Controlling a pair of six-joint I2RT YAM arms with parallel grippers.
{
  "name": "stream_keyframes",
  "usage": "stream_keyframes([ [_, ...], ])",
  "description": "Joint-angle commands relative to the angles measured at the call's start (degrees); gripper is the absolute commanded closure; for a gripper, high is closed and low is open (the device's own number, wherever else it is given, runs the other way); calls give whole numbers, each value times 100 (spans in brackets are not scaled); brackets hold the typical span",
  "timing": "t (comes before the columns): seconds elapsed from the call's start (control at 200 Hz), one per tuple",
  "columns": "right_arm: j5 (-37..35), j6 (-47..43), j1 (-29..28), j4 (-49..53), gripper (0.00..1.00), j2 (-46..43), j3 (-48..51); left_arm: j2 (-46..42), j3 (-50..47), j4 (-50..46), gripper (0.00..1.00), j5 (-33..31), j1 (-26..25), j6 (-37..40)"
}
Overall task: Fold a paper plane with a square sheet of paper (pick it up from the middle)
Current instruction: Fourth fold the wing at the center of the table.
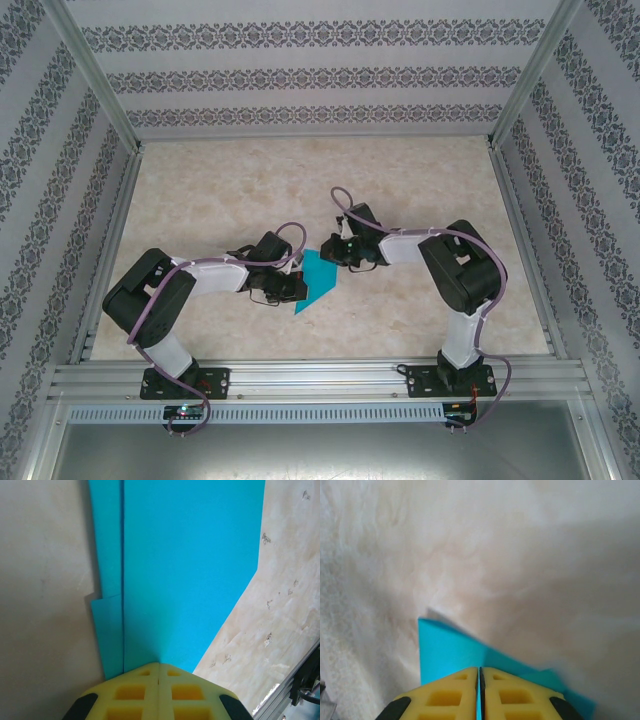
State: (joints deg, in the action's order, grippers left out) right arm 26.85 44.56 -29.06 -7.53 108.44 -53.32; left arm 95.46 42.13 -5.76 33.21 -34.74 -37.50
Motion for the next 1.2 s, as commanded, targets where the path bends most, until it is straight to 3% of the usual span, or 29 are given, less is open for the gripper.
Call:
stream_keyframes([
  [0.0, -431, -219, 369, -24, 88, 253, -54, 259, -311, -1162, 100, -387, 46, 151],
  [0.265, 4, -263, 498, -15, 87, -496, -66, 227, -302, -1184, 100, -375, 46, 155],
  [0.43, 59, -201, 133, 76, 89, -991, 31, 224, -289, -1173, 100, -355, 46, 175],
  [0.694, -47, 186, -586, -368, 93, -536, 355, 205, -260, -1168, 100, -337, 46, 190],
  [1.199, -353, 75, -498, -192, 96, 69, 715, -331, -162, -1352, 97, -189, 48, 234],
])
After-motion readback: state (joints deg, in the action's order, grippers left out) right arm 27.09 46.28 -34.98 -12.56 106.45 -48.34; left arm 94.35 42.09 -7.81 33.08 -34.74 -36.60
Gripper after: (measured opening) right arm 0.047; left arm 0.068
